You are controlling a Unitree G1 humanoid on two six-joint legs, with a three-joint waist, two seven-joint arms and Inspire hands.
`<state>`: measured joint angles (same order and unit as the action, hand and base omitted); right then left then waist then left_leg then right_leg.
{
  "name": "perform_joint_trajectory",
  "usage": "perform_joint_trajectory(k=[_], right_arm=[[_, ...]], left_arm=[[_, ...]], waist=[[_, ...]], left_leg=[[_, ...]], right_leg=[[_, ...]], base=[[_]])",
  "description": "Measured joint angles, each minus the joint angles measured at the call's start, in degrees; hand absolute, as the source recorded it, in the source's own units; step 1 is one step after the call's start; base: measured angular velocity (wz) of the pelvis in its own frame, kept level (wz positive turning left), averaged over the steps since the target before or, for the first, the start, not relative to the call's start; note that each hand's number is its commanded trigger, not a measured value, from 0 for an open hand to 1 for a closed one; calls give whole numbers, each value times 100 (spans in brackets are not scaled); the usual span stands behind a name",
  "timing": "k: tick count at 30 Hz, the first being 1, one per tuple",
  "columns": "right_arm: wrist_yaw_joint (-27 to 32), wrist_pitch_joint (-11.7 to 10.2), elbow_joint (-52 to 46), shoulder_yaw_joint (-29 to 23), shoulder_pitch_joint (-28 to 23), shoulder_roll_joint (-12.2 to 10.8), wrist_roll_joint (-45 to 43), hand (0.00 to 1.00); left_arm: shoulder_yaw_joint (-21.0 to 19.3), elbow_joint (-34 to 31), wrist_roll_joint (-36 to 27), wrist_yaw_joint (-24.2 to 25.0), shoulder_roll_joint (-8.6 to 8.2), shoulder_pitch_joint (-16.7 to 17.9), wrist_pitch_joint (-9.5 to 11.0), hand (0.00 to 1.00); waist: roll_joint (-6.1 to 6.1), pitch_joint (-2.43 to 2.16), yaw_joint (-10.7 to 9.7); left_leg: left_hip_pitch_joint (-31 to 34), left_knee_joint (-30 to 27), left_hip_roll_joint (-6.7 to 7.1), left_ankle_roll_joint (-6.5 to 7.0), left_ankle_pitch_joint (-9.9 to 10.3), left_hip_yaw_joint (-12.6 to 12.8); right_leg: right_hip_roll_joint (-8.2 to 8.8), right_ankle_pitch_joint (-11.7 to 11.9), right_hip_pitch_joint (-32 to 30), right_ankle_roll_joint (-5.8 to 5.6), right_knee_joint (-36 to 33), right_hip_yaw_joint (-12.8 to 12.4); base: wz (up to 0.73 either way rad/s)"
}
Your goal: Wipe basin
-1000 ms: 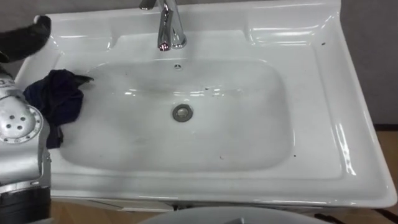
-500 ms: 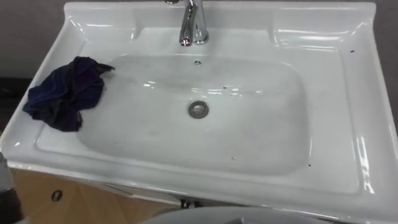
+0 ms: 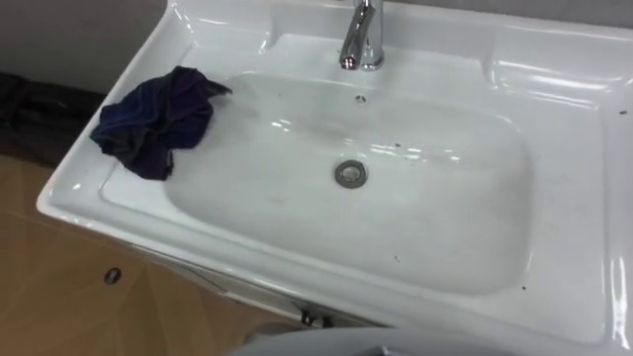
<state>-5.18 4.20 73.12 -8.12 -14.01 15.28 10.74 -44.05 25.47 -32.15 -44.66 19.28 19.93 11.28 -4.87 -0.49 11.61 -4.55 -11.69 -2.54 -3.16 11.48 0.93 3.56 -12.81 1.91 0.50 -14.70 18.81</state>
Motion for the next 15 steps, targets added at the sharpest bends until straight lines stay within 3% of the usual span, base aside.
perform_joint_trajectory(k=[2, 6, 8, 12, 15], right_arm=[[-165, 92, 5, 7, 4, 80, 19, 0], [-285, 121, 80, 39, 65, 36, 29, 0], [-346, 185, 162, 228, 139, 61, 27, 0], [-521, 177, 460, 243, 389, 56, 46, 0], [-618, 176, 519, 349, 409, 47, 78, 0]], left_arm=[[435, 839, -3, 223, -101, 140, -32, 0], [1147, 1842, 10, 642, -337, 300, -148, 0], [1788, 2523, 121, 1031, -480, 311, -252, 0], [2225, 3412, 468, 1582, -652, 316, -523, 0], [2505, 3777, 1148, 2020, -702, 341, -662, 0]], waist=[[22, 12, -18], [101, 18, -77], [151, 24, -120], [224, 32, -275], [239, 33, -336]], left_leg=[[3, -2, 34, 12, -2, -14], [-9, 1, 39, 101, 23, -81], [6, 7, 44, 125, 43, -135], [40, 3, 33, 124, 54, -152], [41, 2, 29, 125, 51, -172]], right_leg=[[41, 18, 20, -15, -18, 43], [51, 18, 83, -39, -9, 126], [52, 23, 114, -48, 7, 186], [45, 56, 144, 6, 4, 222], [32, 95, 211, 8, 99, 268]], base=[[11], [13], [13], [4], [7]])
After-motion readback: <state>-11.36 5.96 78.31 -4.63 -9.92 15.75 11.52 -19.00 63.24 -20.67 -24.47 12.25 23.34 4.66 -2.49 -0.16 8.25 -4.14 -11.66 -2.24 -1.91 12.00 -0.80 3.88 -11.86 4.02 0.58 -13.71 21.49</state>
